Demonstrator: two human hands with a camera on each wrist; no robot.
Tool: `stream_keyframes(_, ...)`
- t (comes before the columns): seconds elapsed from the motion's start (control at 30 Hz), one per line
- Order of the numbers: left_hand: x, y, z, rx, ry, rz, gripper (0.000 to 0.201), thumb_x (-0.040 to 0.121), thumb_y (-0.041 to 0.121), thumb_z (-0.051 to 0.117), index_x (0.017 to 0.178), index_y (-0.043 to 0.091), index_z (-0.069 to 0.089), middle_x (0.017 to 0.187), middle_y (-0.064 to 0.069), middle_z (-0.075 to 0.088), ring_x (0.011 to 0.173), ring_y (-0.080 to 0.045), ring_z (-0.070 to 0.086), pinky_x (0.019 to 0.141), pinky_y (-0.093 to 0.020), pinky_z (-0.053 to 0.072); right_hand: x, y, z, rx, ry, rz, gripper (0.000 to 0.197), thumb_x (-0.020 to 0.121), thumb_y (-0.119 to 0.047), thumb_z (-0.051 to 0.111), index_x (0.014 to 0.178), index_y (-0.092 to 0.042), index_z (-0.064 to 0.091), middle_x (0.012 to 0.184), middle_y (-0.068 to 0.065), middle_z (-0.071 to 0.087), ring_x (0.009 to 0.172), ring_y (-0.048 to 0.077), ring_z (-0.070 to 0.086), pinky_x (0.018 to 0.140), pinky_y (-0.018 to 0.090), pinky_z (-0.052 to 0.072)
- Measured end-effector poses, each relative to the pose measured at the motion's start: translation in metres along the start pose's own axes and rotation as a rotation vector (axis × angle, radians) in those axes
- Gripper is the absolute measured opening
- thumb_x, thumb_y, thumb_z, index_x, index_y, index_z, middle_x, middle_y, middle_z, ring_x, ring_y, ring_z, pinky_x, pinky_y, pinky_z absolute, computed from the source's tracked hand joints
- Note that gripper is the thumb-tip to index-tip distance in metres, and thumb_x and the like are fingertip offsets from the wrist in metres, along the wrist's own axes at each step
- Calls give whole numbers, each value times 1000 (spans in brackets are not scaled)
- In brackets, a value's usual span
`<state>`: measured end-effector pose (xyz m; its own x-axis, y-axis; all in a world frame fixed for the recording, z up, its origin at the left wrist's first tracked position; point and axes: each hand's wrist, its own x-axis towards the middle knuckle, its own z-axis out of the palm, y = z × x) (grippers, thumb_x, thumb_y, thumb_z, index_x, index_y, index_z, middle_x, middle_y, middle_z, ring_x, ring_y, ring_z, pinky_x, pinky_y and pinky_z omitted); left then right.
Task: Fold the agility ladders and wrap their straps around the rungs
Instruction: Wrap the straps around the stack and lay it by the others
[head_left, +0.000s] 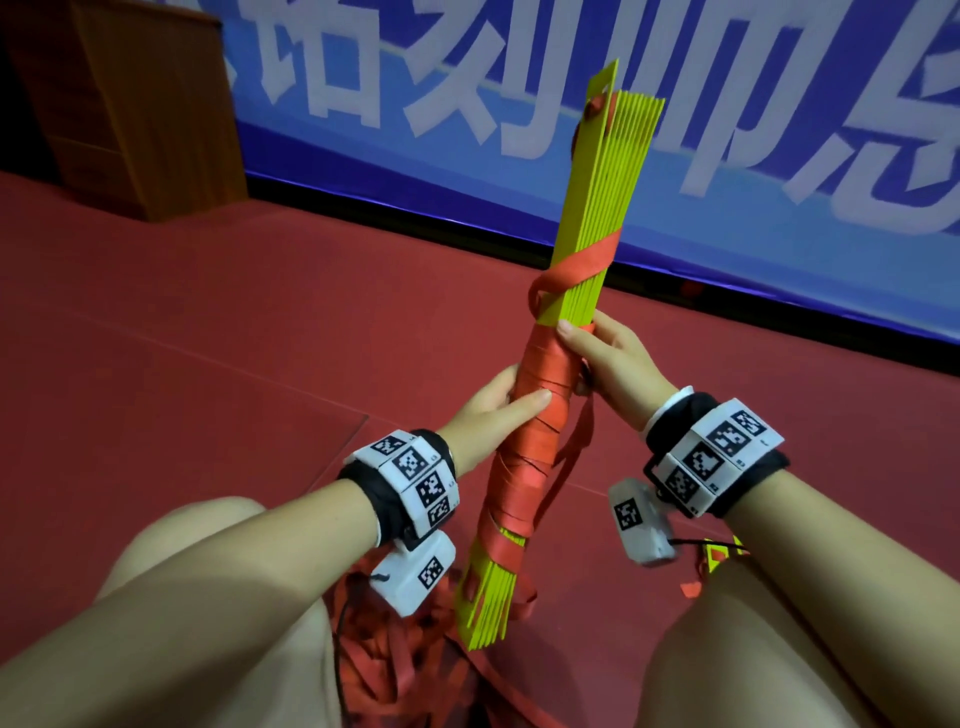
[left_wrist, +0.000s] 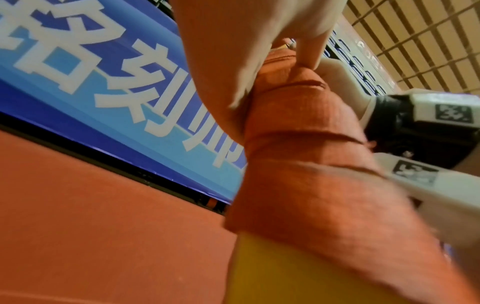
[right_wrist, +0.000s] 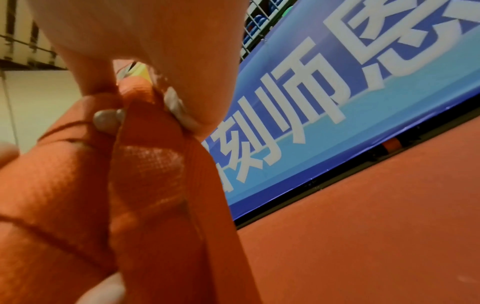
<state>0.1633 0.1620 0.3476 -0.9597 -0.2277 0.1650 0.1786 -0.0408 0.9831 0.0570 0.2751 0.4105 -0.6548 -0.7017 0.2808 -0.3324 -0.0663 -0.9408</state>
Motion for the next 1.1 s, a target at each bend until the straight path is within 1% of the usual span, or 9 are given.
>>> stream_keyframes(0.2, 0, -6, 5, 106, 172, 57, 29, 93, 18, 63, 110, 39, 52, 101, 8, 64, 83, 3, 61, 76, -15, 49, 2, -2, -8, -17, -12, 81, 8, 94, -23, 58, 96, -20, 65, 64, 3, 46, 42, 13, 38, 38, 20, 30)
stream_keyframes(0.33, 0, -6, 4, 231, 339, 86, 43, 89, 23, 68, 126, 32, 50, 97, 16, 63, 83, 5, 61, 74, -12, 46, 6, 0, 0, -157, 105, 70, 19, 93, -25, 62, 111, -21, 68, 64, 7, 50, 33, 9, 33, 35, 17, 27)
stream_keyframes(0.5, 0, -6, 4, 387, 454, 38, 55, 84, 37, 69, 134, 36, 47, 100, 6, 67, 91, -18, 65, 85, -34, 52, 12, 8, 15, -323, 306, 49, 46, 91, -26, 63, 135, -18, 52, 82, 4, 64, 31, 3, 44, 38, 15, 37)
stream_keyframes(0.6, 1, -7, 0, 416, 429, -7, 53, 91, 45, 49, 143, 38, 41, 123, 2, 65, 111, -21, 61, 96, -28, 46, 11, 13, 26, -330, 320, 103, 52, 94, -37, 56, 140, -16, 43, 90, 5, 63, 39, 2, 51, 44, 14, 40)
stream_keyframes(0.67, 0, -6, -2, 396, 386, 2, 44, 103, 30, 36, 147, 30, 40, 143, 5, 51, 132, -14, 46, 101, -16, 30, 10, 15, 32, -279, 293, 163, 50, 95, -46, 49, 134, -15, 46, 85, 1, 61, 53, 10, 56, 55, 18, 45)
stream_keyframes(0.77, -7, -3, -4, 350, 294, 46, 42, 104, 12, 34, 145, 18, 42, 143, 3, 48, 129, -2, 40, 100, -8, 24, 9, 22, 34, -256, 284, 234, 56, 88, -59, 53, 125, -17, 54, 102, 0, 63, 83, 17, 61, 82, 31, 48)
stream_keyframes(0.87, -14, -1, -7, 246, 225, 12, 45, 101, 6, 40, 140, 26, 48, 106, -6, 68, 94, -10, 56, 88, -21, 43, 5, 22, 31, -230, 259, 236, 39, 86, -53, 61, 102, -17, 59, 85, -2, 60, 70, 14, 57, 65, 26, 46)
stream_keyframes(0.93, -15, 4, -13, 242, 213, 2, 44, 99, 6, 45, 131, 34, 50, 72, -1, 53, 70, -11, 51, 70, -23, 45, 3, 18, 28, -234, 232, 196, 29, 90, -46, 59, 90, -17, 56, 73, -1, 55, 55, 12, 52, 52, 23, 43)
stream_keyframes(1.1, -20, 15, -13, 78, 137, -72, 31, 99, 24, 53, 127, 32, 42, 97, -2, 56, 90, -16, 58, 82, -30, 49, 2, 1, 26, -96, 189, 78, 22, 97, -33, 53, 78, -20, 53, 60, -1, 47, 41, 8, 44, 44, 24, 39)
